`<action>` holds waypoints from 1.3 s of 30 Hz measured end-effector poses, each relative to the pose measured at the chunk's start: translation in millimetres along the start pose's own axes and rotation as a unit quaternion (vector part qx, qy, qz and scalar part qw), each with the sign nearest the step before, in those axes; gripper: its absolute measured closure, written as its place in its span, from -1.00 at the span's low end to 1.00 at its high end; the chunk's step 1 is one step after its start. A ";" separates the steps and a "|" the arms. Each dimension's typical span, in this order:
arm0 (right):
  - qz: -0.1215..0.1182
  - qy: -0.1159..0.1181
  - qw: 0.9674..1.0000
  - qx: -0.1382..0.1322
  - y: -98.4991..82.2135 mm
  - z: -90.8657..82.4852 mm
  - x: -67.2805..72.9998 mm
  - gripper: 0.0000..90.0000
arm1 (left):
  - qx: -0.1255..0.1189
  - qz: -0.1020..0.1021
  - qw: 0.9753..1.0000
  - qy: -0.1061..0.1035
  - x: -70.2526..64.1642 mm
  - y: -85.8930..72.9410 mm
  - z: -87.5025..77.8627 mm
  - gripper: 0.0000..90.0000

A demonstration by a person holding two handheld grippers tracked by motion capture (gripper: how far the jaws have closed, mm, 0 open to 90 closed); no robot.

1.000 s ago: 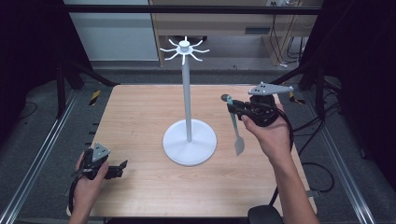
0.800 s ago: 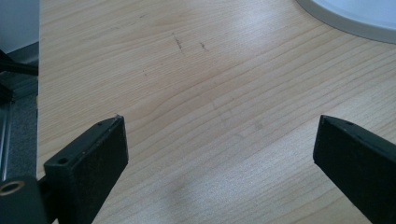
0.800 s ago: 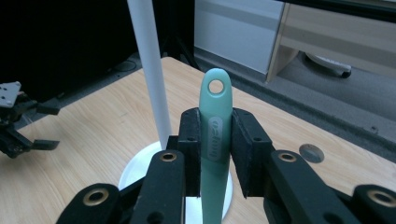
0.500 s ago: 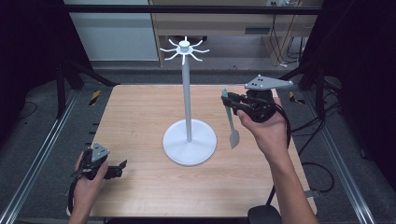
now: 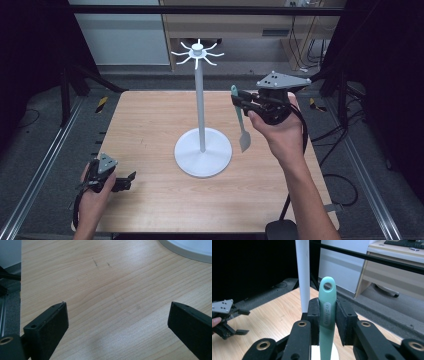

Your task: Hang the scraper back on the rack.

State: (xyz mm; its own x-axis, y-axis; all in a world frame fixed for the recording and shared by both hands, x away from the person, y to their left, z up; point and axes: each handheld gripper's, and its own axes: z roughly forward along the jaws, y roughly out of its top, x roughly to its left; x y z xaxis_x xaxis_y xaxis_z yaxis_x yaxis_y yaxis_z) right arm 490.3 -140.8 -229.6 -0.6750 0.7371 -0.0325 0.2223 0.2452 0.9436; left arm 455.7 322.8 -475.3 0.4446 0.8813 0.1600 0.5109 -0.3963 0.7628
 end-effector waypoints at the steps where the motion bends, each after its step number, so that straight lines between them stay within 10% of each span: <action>1: -0.001 0.000 1.000 -0.002 1.5 -0.1 0.7 0.66 | -0.001 -0.001 1.000 0.000 0.0 0.0 -0.1 -0.94; 39: -0.016 0.014 0.999 -0.049 41.9 -5.5 21.1 0.66 | 0.000 -0.001 1.000 -0.004 -0.8 0.0 0.8 -0.94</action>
State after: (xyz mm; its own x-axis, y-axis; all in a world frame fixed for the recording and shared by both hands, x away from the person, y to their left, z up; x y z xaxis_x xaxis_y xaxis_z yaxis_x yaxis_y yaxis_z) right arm 481.5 -118.5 -189.0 -0.7005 0.7116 -0.0547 0.1315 0.2041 0.9701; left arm 456.0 322.0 -476.0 0.4498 0.8798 0.1537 0.5112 -0.3947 0.7635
